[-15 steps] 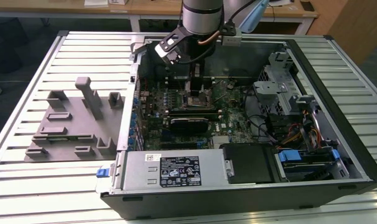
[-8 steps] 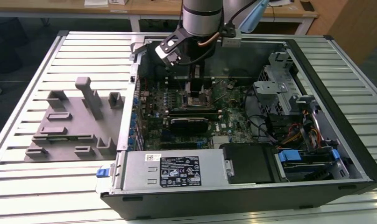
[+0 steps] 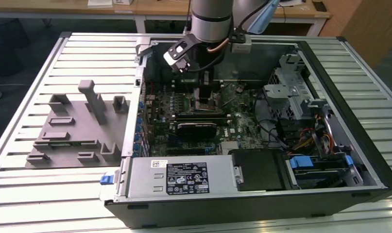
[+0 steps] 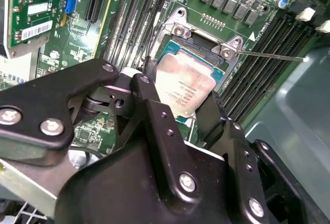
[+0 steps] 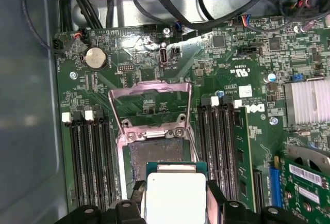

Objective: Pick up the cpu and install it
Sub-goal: 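Place the cpu into insertion slot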

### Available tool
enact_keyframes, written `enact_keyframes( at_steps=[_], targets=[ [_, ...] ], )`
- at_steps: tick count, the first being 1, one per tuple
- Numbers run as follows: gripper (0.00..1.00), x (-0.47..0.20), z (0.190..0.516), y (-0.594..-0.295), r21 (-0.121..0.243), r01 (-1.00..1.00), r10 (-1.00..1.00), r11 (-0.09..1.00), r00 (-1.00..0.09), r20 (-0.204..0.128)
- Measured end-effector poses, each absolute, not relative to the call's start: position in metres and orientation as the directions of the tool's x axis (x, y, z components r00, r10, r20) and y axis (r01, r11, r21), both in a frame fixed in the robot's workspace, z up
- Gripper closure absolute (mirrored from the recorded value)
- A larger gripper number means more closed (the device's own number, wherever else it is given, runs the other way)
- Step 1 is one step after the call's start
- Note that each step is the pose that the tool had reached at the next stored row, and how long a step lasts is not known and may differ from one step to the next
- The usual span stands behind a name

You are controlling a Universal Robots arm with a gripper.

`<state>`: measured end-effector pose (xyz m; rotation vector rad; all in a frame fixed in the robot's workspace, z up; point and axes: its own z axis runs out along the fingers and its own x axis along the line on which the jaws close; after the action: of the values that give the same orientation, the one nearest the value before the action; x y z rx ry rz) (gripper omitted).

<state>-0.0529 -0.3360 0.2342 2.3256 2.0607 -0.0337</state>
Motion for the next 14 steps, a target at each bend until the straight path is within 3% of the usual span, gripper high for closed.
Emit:
enact_keyframes(
  at_steps=[14],
  targets=[
    [0.45,-0.052,0.222,-0.336,0.041,0.995,0.995,-0.088,0.089,-0.034]
  ],
)
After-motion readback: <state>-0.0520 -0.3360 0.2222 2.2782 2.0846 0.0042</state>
